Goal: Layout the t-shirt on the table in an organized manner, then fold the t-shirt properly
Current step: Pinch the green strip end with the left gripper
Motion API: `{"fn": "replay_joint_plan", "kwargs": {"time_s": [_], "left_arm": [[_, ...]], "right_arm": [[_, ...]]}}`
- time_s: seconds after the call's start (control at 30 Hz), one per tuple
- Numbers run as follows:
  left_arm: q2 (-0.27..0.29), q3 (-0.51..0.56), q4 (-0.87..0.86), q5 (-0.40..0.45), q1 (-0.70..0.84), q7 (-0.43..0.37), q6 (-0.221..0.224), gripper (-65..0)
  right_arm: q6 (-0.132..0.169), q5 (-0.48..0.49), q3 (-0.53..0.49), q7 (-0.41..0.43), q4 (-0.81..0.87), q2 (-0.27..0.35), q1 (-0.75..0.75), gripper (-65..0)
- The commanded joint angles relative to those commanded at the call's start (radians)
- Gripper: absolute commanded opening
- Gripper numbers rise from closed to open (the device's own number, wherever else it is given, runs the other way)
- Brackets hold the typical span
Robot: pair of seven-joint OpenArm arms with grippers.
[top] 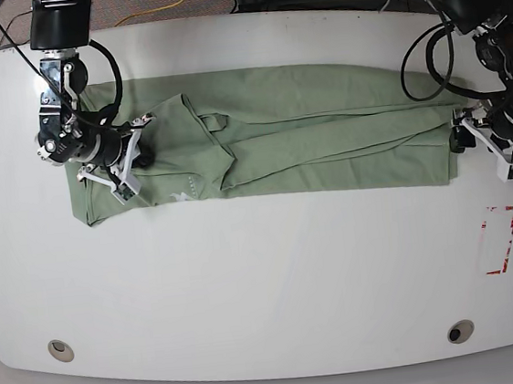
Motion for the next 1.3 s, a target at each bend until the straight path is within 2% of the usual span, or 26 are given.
{"fn": "replay_joint_plan", "kwargs": {"time_s": [0.17, 0.37, 0.63, 0.77, 1.07, 1.13, 1.2, 1.3], "left_arm": [[0.005, 0.006, -0.064, 0.000, -0.008, 0.000, 0.000, -17.2], [0.008, 0.089, -0.092, 0.000, -0.015, -0.003, 0.000, -17.2], [0.040, 0.169, -0.094, 0.005, 0.017, -0.031, 0.000, -17.4], [0.057, 0.175, -0.094, 0.005, 0.028, -0.032, 0.000, -17.4], [0.054, 0.175, -0.094, 0.006, 0.031, -0.032, 0.000, -17.5], [0.052, 0.175, -0.094, 0.006, 0.031, -0.032, 0.000, -19.2], [0.052, 0.175, -0.094, 0.006, 0.031, -0.032, 0.000, -23.8], [0.052, 0.175, -0.094, 0.006, 0.031, -0.032, 0.000, -34.3]], "right_arm": [[0.000, 0.000, 0.000, 0.000, 0.000, 0.000, -0.003, -62.3], [0.000, 0.000, 0.000, 0.000, 0.000, 0.000, -0.002, -62.3], [0.000, 0.000, 0.000, 0.000, 0.000, 0.003, 0.000, -62.3], [0.000, 0.000, 0.000, 0.000, 0.000, 0.003, 0.000, -62.3], [0.000, 0.000, 0.000, 0.000, 0.000, 0.003, 0.000, -62.3], [0.000, 0.000, 0.000, 0.000, 0.000, 0.003, 0.000, -62.3], [0.000, 0.000, 0.000, 0.000, 0.000, 0.002, 0.000, -62.3], [0.000, 0.000, 0.000, 0.000, 0.000, 0.002, 0.000, -62.3]]}}
